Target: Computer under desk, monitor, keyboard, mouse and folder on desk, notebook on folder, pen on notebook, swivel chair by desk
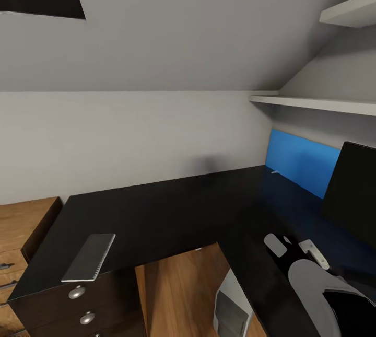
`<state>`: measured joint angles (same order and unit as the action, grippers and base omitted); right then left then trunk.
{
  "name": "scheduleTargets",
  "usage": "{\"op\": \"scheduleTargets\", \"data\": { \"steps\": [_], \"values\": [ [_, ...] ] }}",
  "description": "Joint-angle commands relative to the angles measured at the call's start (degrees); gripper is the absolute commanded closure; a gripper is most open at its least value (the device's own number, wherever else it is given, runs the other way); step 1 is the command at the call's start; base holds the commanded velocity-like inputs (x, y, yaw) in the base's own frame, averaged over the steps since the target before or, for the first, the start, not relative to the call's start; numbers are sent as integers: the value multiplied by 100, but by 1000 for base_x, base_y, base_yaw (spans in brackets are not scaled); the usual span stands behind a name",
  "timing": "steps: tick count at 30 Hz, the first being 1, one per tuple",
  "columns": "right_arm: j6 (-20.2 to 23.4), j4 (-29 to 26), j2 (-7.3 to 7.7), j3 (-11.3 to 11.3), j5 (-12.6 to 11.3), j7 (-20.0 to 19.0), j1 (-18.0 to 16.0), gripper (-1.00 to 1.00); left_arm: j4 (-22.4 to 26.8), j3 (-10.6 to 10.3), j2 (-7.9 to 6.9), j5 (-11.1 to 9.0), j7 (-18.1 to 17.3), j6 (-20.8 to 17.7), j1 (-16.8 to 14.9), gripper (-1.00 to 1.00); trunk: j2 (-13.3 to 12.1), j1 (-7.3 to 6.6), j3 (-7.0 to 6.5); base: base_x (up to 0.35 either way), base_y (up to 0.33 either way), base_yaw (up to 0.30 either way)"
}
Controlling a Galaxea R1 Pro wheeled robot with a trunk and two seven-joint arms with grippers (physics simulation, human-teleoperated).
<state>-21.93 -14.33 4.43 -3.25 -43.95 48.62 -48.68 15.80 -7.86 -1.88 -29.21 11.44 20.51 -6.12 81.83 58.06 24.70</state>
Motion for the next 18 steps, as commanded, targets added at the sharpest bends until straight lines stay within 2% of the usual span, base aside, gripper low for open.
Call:
{"op": "scheduleTargets", "data": {
  "steps": [1, 7, 9, 12, 14, 18],
  "values": [
    [-22, -8, -1, -8, -17, 6, -1, -100, -3, -51, -4, -22, 34, 12, -6, -100, 3, 0, 2, 0, 0, 176],
    [-41, -7, -26, 5, -2, 0, -1, -100, -6, -64, 3, -18, 18, 7, -5, -100, 3, 0, -27, 0, 0, 204],
    [-57, -11, -91, 7, 63, 2, -1, -100, -7, -65, 3, -17, 17, 6, -4, -100, 3, 0, -38, 0, 0, 217],
    [-76, -13, -213, 6, 328, 18, -1, -100, -13, -66, 4, -15, 16, 6, -7, -100, 3, 0, -54, 0, 0, 220],
    [-104, -11, -326, 2, 625, 29, -1, -100, -15, -66, 4, -14, 16, 6, -5, -100, 3, 0, -65, 0, 0, 226],
    [-146, -9, -442, 0, 880, 32, -1, -100, -16, -70, 4, -14, 16, 4, -5, -100, 3, 0, -83, 0, 0, 239]
  ]
}}
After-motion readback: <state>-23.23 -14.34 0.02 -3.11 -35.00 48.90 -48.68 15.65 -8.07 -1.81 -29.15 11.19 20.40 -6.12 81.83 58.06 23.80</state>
